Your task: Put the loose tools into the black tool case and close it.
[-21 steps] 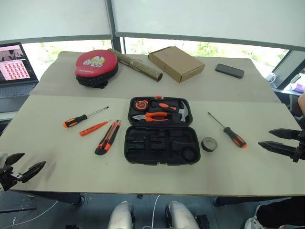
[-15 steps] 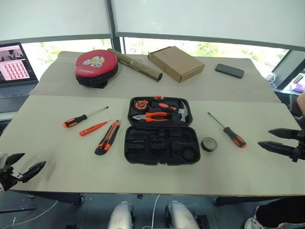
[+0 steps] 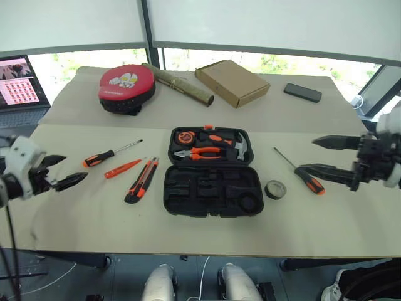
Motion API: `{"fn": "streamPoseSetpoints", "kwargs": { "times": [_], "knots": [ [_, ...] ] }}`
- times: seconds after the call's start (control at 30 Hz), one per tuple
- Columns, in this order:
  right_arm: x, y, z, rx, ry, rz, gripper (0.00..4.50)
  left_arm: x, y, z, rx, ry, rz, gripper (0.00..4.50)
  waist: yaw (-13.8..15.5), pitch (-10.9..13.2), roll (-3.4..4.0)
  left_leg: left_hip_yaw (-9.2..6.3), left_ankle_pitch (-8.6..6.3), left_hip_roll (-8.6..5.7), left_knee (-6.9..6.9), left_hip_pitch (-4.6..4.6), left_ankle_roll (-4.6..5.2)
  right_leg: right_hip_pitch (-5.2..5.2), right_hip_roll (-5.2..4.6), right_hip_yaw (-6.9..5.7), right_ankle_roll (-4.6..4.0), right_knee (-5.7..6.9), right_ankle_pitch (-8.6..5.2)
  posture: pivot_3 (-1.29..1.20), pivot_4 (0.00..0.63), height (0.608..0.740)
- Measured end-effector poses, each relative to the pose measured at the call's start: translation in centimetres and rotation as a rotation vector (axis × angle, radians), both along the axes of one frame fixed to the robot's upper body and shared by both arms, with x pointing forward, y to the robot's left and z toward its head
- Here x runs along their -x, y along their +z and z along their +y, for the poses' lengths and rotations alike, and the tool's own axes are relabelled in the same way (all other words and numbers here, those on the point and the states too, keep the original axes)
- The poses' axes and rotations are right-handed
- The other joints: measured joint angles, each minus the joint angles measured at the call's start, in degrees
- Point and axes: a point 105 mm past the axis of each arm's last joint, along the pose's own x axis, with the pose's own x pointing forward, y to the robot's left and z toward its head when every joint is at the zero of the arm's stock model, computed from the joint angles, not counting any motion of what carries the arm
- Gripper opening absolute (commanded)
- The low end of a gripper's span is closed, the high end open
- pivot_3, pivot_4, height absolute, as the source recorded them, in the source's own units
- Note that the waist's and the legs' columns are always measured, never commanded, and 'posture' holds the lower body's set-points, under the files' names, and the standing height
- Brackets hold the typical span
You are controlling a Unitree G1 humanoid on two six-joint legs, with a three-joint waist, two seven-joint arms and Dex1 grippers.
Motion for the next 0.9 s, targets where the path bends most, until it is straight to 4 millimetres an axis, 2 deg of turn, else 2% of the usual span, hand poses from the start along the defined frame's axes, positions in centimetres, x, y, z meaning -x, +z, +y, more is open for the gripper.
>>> {"fn": "streamPoseSetpoints", "kwargs": {
  "times": [0.13, 0.23, 0.4, 0.47, 0.6, 0.8, 0.83, 0.9],
  "knots": [
    [0.7, 0.6, 3.1, -0.013, 0.086, -0.028, 4.48, -3.4, 0.2, -0.8, -0.065, -0.041, 0.016, 4.50, 0.2, 0.0, -0.07, -0.03, -0.01, -0.04, 0.14, -0.25, 0.02, -0.08, -0.01, -0.05, 0.07, -0.02, 0.03, 0.00, 0.150, 0.740],
    [1.8, 0.2, 4.8, -0.012, 0.145, -0.020, 4.48, -5.1, -0.9, -1.7, -0.101, -0.055, 0.062, 4.50, 0.5, 0.0, -0.08, -0.18, -0.06, -0.03, 0.36, -0.50, 0.10, -0.15, -0.01, -0.20, 0.09, -0.01, 0.04, 0.00, 0.150, 0.740],
    [2.8, 0.3, 6.0, -0.017, 0.163, -0.040, 4.48, -5.9, -3.4, -1.8, -0.143, -0.014, 0.165, 4.50, 0.5, 0.1, -0.13, -0.30, -0.08, -0.02, 0.58, -0.65, 0.13, -0.16, -0.02, -0.29, 0.13, 0.04, 0.05, 0.00, 0.150, 0.740],
    [3.1, 0.3, 6.1, -0.015, 0.156, -0.048, 4.48, -6.1, -3.3, -1.9, -0.156, -0.009, 0.169, 4.50, 0.6, 0.1, -0.13, -0.41, -0.10, 0.01, 0.78, -0.77, 0.15, -0.14, -0.02, -0.42, 0.13, 0.10, 0.04, 0.00, 0.150, 0.740],
    [3.5, 0.2, 5.8, -0.023, 0.144, -0.047, 4.50, -6.3, -3.5, -2.0, -0.161, 0.001, 0.180, 3.44, 0.7, 0.0, -0.13, -0.47, -0.10, 0.01, 0.90, -0.73, 0.16, -0.03, -0.04, -0.45, 0.18, 0.14, 0.07, 0.00, 0.150, 0.740],
    [3.8, -0.3, 5.3, -0.019, 0.110, -0.033, 4.50, -6.3, -4.0, -2.2, -0.140, 0.002, 0.192, 1.15, 0.6, 0.0, -0.14, -0.52, -0.09, 0.00, 0.98, -0.62, 0.14, -0.02, -0.03, -0.45, 0.17, 0.46, 0.08, 0.00, 0.150, 0.740],
    [3.9, -0.6, 5.2, -0.018, 0.105, -0.025, 4.50, -6.3, -4.0, -2.2, -0.139, 0.001, 0.193, 0.89, 0.6, 0.0, -0.14, -0.52, -0.09, -0.01, 0.98, -0.62, 0.14, -0.02, -0.04, -0.45, 0.17, 0.46, 0.08, 0.00, 0.150, 0.740],
    [4.0, -0.9, 5.0, -0.017, 0.092, -0.015, 4.50, -6.3, -3.9, -2.3, -0.130, -0.006, 0.192, 0.88, 0.6, 0.0, -0.14, -0.53, -0.09, -0.01, 1.00, -0.63, 0.14, -0.02, -0.04, -0.45, 0.17, 0.47, 0.07, 0.00, 0.150, 0.740]
  ]
}}
